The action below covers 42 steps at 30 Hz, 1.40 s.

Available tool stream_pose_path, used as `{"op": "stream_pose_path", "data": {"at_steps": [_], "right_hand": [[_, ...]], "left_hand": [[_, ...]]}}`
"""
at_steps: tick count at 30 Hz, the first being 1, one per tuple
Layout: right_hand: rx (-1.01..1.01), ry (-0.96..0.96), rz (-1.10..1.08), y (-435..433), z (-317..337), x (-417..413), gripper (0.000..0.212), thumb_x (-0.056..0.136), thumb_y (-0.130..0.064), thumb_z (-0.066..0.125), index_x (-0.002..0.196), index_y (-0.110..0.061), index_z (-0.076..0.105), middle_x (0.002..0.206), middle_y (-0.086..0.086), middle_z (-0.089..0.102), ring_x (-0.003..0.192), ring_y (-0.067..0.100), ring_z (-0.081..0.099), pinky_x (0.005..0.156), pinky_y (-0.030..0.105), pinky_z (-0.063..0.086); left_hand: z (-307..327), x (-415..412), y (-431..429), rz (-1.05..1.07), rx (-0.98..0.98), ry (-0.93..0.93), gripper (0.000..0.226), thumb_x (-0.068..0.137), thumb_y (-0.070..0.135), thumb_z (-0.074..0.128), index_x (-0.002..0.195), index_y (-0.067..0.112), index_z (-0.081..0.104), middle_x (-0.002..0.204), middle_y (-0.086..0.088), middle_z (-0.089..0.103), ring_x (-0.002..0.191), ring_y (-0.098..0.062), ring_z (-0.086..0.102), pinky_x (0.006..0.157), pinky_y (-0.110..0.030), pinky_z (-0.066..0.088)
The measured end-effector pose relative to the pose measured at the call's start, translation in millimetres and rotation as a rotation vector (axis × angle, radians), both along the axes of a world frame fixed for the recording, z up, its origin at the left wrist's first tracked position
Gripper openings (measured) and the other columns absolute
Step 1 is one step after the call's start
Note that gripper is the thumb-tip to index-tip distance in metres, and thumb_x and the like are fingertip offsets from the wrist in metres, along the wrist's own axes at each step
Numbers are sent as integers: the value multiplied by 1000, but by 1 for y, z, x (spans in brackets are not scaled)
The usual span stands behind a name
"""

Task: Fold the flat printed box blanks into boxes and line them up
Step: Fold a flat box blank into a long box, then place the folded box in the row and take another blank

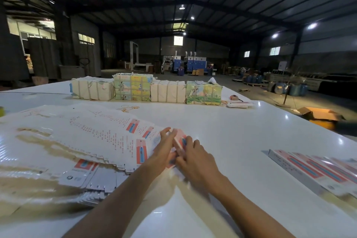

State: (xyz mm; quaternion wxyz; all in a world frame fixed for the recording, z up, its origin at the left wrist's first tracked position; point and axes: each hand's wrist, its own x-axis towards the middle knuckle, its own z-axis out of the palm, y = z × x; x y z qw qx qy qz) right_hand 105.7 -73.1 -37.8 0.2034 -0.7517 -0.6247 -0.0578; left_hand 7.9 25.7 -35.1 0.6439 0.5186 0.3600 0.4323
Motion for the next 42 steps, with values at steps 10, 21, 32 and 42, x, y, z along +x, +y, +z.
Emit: {"op": "stream_pose_path", "data": {"at_steps": [10, 21, 32, 42], "right_hand": [[-73, -220, -379, -61, -10, 133, 49, 109, -44, 45, 149, -17, 38, 139, 6, 48, 122, 27, 56, 86, 36, 50], [-129, -384, -709, -150, -15, 200, 39, 105, -37, 41, 138, -21, 53, 136, 2, 62, 121, 23, 61, 99, 37, 47], [-67, -410, -664, -132, 7, 185, 47, 110, -49, 39, 146, -21, 48, 156, 3, 47, 143, 25, 44, 123, 45, 30], [262, 354, 135, 17, 21, 65, 36, 107, -44, 55, 140, -30, 52, 111, -16, 67, 90, 2, 67, 81, 26, 59]], "left_hand": [[-16, -48, 32, 411, 672, 1737, 46, 102, 45, 52, 133, 11, 51, 141, -22, 58, 129, -38, 56, 113, -48, 44], [-9, -47, 36, 353, 575, 1637, 98, 97, 51, 66, 162, 7, 7, 154, -31, 38, 138, -42, 46, 118, -47, 40], [9, -64, 49, 248, 344, 1139, 114, 80, 41, 91, 158, 1, 17, 115, -18, 68, 103, -33, 71, 89, -47, 57], [27, -42, 21, -129, 36, 278, 52, 85, 30, 88, 128, 20, 61, 103, -17, 80, 99, -39, 77, 98, -59, 58]]}}
